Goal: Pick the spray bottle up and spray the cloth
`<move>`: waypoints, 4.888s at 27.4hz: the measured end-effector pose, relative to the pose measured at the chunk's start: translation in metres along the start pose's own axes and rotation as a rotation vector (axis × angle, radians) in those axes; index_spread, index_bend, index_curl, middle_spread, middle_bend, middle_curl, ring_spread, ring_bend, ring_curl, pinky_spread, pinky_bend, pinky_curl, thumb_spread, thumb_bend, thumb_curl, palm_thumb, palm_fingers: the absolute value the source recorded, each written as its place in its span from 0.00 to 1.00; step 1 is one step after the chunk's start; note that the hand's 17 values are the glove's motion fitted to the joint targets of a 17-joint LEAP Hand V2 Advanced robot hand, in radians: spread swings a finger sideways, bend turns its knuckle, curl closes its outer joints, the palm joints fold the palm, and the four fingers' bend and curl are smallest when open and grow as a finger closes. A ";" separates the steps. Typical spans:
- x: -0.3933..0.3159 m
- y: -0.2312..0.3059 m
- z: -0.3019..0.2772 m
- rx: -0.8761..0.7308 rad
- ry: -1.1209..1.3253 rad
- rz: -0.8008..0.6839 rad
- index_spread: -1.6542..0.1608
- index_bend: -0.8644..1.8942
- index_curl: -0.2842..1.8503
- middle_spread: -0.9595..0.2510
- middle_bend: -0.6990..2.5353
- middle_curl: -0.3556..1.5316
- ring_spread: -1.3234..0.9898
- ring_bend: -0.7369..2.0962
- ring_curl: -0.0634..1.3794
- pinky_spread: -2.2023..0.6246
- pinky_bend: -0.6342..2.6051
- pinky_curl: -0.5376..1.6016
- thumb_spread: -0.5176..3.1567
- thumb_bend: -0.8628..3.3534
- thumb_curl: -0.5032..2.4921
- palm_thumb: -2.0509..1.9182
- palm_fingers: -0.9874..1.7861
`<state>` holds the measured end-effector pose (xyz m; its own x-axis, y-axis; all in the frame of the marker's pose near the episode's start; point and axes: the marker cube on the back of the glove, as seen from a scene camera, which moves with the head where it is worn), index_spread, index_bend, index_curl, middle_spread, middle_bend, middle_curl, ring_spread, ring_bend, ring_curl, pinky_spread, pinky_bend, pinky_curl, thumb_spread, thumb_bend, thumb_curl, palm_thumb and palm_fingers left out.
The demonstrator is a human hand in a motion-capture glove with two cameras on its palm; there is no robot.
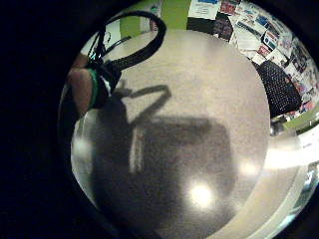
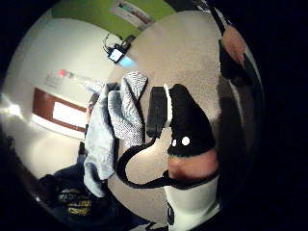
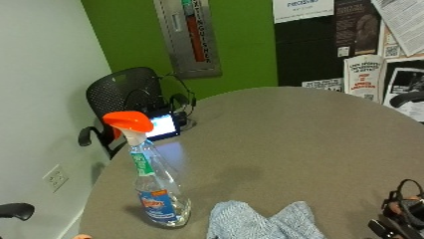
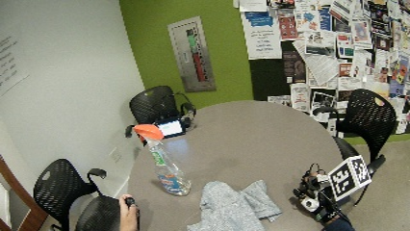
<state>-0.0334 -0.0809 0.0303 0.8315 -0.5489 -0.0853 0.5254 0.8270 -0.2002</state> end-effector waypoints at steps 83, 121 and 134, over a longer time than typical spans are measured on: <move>-0.050 0.001 0.029 -0.054 -0.085 -0.040 0.78 0.37 0.31 0.73 0.27 0.43 0.51 0.38 0.35 0.71 0.30 0.44 0.49 0.19 0.26 0.57 0.76; 0.005 0.032 -0.040 0.037 -0.028 0.038 0.79 0.36 0.30 0.73 0.28 0.44 0.51 0.40 0.36 0.71 0.31 0.44 0.48 0.20 0.24 0.54 0.77; 0.056 0.125 -0.006 0.010 -0.092 0.209 0.79 0.35 0.29 0.73 0.31 0.45 0.51 0.44 0.37 0.70 0.31 0.44 0.47 0.20 0.24 0.53 0.80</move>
<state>0.0778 -0.0094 -0.0053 0.9352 -0.3524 -0.0344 0.3412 0.9230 -0.1779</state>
